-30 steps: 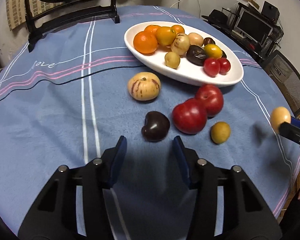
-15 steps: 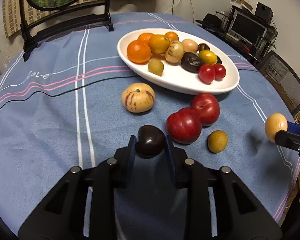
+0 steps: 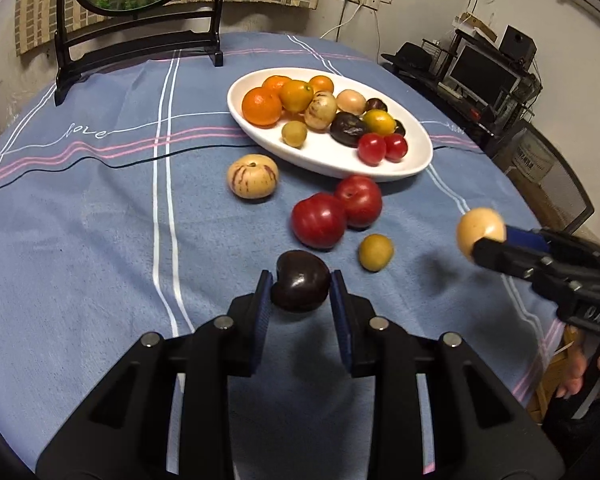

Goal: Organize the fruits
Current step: 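Carry the potato and dark plum onto the white plate and open both tools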

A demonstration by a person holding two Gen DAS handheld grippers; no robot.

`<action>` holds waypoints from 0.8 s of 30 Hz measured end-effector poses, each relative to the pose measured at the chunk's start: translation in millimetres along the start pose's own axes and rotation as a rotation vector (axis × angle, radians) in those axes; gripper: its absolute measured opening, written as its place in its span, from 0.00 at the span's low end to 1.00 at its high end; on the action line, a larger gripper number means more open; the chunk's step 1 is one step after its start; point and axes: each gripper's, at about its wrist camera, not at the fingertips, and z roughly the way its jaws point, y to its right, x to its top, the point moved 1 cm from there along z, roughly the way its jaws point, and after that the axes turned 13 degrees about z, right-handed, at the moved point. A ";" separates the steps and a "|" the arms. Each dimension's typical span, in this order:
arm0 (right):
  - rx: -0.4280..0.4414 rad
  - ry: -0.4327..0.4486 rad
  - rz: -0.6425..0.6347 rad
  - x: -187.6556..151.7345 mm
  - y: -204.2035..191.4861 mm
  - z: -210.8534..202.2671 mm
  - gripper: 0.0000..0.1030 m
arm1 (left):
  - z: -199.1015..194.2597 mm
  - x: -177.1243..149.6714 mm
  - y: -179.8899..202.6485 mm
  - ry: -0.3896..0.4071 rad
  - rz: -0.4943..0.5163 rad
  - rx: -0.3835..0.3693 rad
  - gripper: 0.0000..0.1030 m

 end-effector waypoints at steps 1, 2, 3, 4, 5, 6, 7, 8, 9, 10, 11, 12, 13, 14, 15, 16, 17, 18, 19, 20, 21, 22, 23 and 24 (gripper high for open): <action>0.000 -0.001 0.000 0.8 -0.3 1.0 0.37 | -3.5 3.1 0.4 0.009 -0.008 -0.013 0.29; 0.000 -0.002 -0.001 1.8 -0.3 1.8 0.37 | -5.8 5.2 0.4 0.014 -0.011 -0.017 0.29; 0.000 -0.001 0.000 2.7 -0.5 2.4 0.37 | -9.1 10.8 0.8 0.024 -0.011 -0.012 0.29; 0.001 0.000 0.000 4.8 -0.4 3.6 0.37 | -10.9 15.3 1.3 0.032 -0.007 -0.005 0.29; 0.002 0.000 -0.002 7.4 -0.7 5.0 0.37 | -11.9 20.5 1.6 0.039 -0.002 0.004 0.29; 0.002 0.000 -0.004 9.6 -0.7 6.0 0.37 | -12.1 26.9 1.7 0.045 0.004 0.014 0.29; 0.003 0.003 -0.007 14.3 -1.0 7.4 0.37 | -11.4 36.5 0.9 0.047 0.008 0.023 0.29; 0.003 0.005 -0.011 19.4 -1.3 8.4 0.37 | -10.4 45.4 -0.3 0.052 0.008 0.024 0.29; 0.001 0.009 -0.016 25.3 -1.6 9.7 0.37 | -8.3 56.4 -2.0 0.055 0.014 0.020 0.29; -0.007 0.015 -0.025 34.4 -2.5 11.8 0.37 | -5.8 65.4 -3.2 0.056 0.019 0.019 0.29; -0.016 0.022 -0.036 44.1 -3.6 14.5 0.37 | -1.9 75.5 -4.5 0.055 0.022 0.022 0.29; -0.022 0.028 -0.042 51.2 -4.2 16.9 0.37 | 3.2 85.9 -5.5 0.053 0.027 0.023 0.29; -0.029 0.036 -0.048 62.1 -4.9 21.4 0.37 | 11.6 99.0 -6.7 0.048 0.031 0.021 0.29; -0.037 0.039 -0.052 70.1 -5.0 26.0 0.37 | 19.0 107.6 -8.7 0.040 0.031 0.021 0.29; -0.049 0.043 -0.056 78.1 -4.7 31.9 0.37 | 30.8 118.1 -11.8 0.024 0.024 0.020 0.29; -0.066 0.045 -0.056 85.9 -3.5 39.6 0.37 | 39.5 124.2 -13.2 0.014 0.020 0.020 0.29; -0.079 0.044 -0.056 91.0 -2.2 46.2 0.37 | 48.5 130.2 -15.4 0.004 0.013 0.021 0.29; -0.090 0.039 -0.057 95.7 -1.0 53.3 0.37 | 56.6 134.6 -17.4 -0.005 0.006 0.022 0.29; -0.094 0.024 -0.052 99.6 1.1 62.3 0.37 | 65.3 138.7 -19.3 -0.017 -0.004 0.022 0.29; -0.092 0.008 -0.047 101.1 3.2 68.6 0.37 | 71.6 141.5 -20.6 -0.025 -0.013 0.019 0.29; -0.089 -0.006 -0.046 102.7 3.6 74.3 0.37 | 74.6 143.6 -21.9 -0.027 -0.016 0.017 0.29; -0.085 -0.018 -0.051 103.3 3.2 80.1 0.37 | 77.8 145.7 -23.1 -0.026 -0.017 0.020 0.29; -0.084 -0.026 -0.057 103.7 2.4 84.1 0.37 | 79.4 146.5 -23.1 -0.024 -0.014 0.024 0.29; -0.085 -0.033 -0.062 103.3 1.5 87.3 0.37 | 82.1 148.2 -24.2 -0.025 -0.013 0.029 0.29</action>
